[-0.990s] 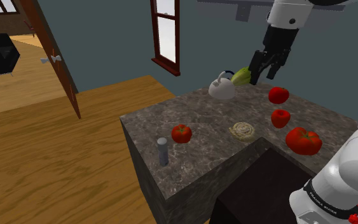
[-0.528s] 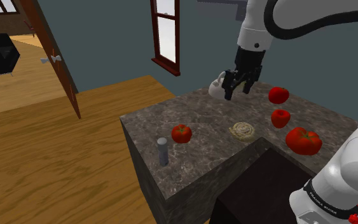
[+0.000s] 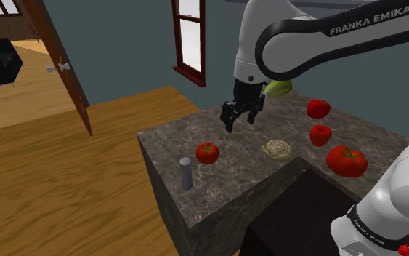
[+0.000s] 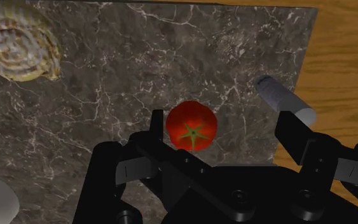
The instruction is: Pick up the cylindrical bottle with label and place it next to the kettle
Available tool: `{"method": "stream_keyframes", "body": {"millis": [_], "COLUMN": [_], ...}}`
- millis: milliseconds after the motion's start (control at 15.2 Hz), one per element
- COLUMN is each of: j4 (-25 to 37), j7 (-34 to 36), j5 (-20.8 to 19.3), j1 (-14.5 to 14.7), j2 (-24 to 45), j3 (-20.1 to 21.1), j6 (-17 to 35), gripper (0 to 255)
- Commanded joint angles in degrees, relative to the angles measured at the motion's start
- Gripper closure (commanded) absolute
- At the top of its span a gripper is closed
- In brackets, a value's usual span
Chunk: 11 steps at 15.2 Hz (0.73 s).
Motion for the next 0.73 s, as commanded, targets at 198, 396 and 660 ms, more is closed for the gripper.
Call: {"method": "stream_keyframes", "body": {"millis": [198, 396, 660], "j4": [3.7, 6.9, 12.1], "j7": [5.4, 9.3, 15.0], "j5": [-2.4, -5.3, -10.6], "j1": [0.3, 0.6, 1.7], "j2": [9.9, 16.5, 25.8], "j3": [4.5, 6.7, 8.7], "j6": [6.2, 9.4, 12.4], "gripper": [0, 0, 0]}}
